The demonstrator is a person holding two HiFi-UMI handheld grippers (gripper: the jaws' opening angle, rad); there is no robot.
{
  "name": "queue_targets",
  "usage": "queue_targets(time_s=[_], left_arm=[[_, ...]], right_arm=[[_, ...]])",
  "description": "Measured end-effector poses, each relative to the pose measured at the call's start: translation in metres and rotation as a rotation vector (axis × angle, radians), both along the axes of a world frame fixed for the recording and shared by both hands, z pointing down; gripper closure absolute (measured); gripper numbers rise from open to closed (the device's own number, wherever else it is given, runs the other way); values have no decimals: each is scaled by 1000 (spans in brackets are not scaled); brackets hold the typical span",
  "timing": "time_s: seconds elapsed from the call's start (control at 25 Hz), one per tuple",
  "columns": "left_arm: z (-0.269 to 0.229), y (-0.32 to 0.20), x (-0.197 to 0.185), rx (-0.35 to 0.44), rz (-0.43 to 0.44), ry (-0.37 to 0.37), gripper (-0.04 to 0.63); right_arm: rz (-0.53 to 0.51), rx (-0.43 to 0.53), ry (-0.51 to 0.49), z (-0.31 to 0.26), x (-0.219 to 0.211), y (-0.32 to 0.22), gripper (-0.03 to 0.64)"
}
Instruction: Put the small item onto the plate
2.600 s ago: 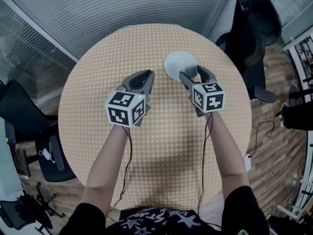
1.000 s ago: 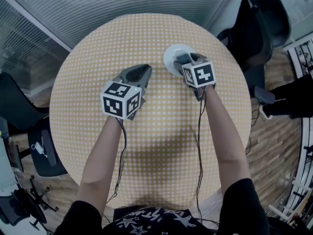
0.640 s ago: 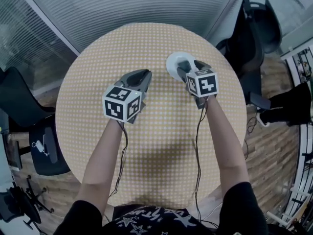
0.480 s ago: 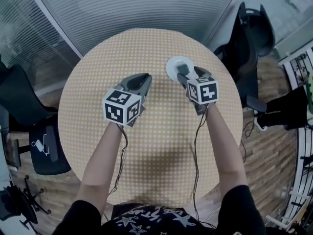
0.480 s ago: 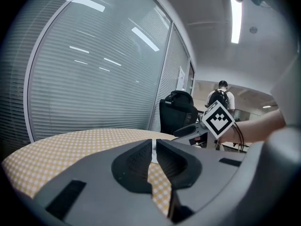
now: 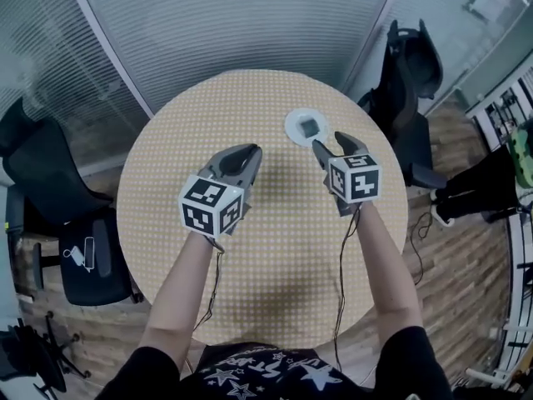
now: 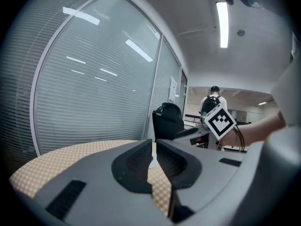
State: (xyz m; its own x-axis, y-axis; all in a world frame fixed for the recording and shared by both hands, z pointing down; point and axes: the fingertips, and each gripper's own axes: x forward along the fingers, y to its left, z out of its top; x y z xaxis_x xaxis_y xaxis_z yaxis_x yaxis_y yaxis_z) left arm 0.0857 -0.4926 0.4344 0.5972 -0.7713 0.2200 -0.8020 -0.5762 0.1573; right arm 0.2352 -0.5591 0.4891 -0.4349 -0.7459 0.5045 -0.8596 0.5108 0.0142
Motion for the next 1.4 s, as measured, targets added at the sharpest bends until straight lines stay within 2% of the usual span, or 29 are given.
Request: queue_targets(time_s=[0.08,0.16,0.24,0.32,0.48,0.72,0.96,1.12,1.24,1.4], left_arm=[[-18,13,-1,42,15,14,563],[-28,23,-3,65,38,22,563],[-29,31,-6,65,70,17,563],[-28,38,-9,55,104,18,563],[-35,56,-11,71,170,33,563],[-59,92,-15,174,235,33,577],[-65,137,-9,148,306,60,586],[-74,175,-6,170,315,46,588],[-86,209,-2,196,302,62,588],[-88,260,12,182,315,56,588]], right_arm=[[26,32,-18,-15,-1,13,455],[53,62,-77,-35,-7,28,504],[71,90,-148,-56,-16,45,531],[84,123,-179,-75,-26,62,549],[118,184,-211,-97,-40,100,569],[172,253,-258,-108,-54,166,580],[180,263,-271,-111,-61,215,580],[201,267,-341,-110,-60,253,581],[204,275,-370,-111,-54,292,581],[203,278,-388,-116,-43,349,581]])
